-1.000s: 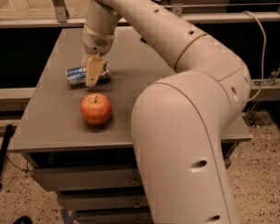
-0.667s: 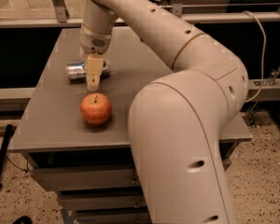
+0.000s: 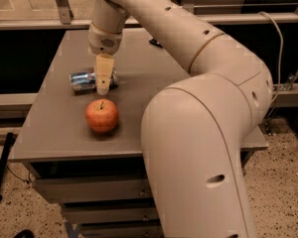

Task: Knock redbull can over

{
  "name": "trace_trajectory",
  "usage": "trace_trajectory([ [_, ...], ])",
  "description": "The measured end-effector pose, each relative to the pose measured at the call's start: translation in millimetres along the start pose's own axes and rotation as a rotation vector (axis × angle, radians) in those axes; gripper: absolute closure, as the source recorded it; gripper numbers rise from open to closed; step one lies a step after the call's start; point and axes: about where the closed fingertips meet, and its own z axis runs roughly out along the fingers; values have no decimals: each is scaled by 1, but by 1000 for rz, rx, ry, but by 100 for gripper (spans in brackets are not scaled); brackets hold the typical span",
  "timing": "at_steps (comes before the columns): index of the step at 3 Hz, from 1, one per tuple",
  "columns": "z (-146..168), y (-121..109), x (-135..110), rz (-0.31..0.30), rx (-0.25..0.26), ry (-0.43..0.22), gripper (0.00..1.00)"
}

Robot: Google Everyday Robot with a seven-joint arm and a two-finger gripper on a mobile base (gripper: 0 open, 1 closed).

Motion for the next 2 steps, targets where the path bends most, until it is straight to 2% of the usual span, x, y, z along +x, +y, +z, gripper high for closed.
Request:
trace_trajectory([
  [1, -9, -3, 8, 33, 50, -33, 0],
  [2, -43, 5, 44, 160, 196, -135, 0],
])
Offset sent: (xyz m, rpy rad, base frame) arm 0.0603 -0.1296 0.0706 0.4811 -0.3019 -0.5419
